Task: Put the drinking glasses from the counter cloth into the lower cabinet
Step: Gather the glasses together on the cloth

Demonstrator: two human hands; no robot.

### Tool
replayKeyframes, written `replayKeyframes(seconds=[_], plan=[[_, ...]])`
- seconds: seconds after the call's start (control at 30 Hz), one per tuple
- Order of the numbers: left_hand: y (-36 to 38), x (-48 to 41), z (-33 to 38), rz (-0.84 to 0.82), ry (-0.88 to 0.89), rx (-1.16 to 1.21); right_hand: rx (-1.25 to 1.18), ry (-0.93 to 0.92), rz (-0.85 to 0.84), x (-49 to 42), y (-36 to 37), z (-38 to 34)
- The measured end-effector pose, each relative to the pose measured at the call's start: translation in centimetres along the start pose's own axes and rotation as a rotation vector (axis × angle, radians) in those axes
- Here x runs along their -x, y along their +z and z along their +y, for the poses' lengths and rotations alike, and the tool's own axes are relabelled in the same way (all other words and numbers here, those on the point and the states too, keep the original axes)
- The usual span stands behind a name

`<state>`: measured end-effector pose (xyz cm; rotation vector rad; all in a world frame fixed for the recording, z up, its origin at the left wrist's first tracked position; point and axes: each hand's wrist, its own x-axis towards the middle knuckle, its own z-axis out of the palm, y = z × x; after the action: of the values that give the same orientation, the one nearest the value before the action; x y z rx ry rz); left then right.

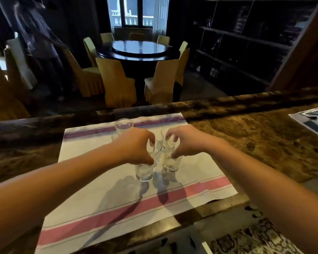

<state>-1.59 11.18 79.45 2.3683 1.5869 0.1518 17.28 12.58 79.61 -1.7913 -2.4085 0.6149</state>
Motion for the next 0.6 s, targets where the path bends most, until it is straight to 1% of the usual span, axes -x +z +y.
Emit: replayKeyframes(seconds=[0.17,0.43,0.6], plan=[[3.0,0.8,-1.1,0.044,-0.022,0.009,0.036,-0.057,-0.004,0.5,1.2,-1.4],[5.1,1.8,-2.2,0.064,-0.030,0.003,-0.017,-0.060,-0.024,0.4,4.1,-3.0],[5.5,1.8,-2.4,0.091,-0.066,0.019,0.010,-0.048,-0.033,-0.2,5.4,-3.0]])
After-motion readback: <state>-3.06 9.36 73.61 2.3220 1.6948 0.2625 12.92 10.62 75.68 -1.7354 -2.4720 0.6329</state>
